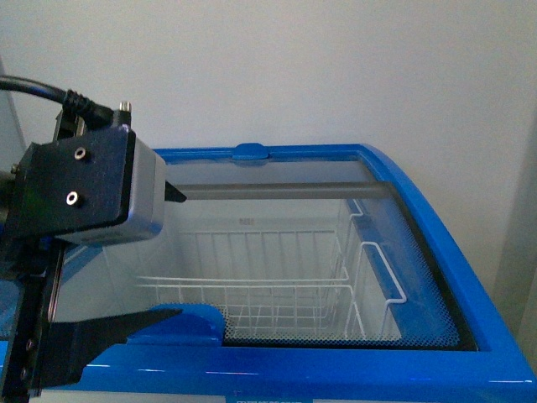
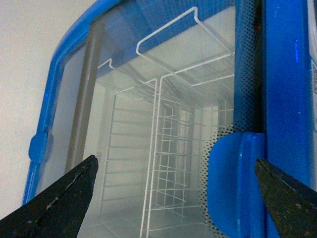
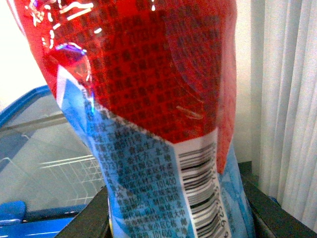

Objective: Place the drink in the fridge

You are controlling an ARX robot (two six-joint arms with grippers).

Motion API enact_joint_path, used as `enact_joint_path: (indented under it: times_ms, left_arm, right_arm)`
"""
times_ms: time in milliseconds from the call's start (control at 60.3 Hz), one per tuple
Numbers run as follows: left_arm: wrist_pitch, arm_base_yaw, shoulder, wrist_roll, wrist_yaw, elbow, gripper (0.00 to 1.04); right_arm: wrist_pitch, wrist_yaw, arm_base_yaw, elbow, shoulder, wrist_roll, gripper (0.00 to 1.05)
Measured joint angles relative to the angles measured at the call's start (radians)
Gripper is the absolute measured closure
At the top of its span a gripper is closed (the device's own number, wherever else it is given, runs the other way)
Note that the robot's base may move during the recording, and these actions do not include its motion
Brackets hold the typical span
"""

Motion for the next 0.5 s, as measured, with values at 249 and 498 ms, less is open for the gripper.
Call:
enact_joint_path:
  times_ms: [249,498]
  left_arm:
    - [-0.069,-0.006,0.009,0.008,-0.011,0.025,0.08]
    - [-0.082,-0.036,0.037,-0.02,0.003,0.026,0.08]
  right_arm:
    - [0.0,0.0,0.0,0.0,0.0,0.0,0.6]
    - [0.0,0.0,0.0,0.0,0.0,0.0,0.6]
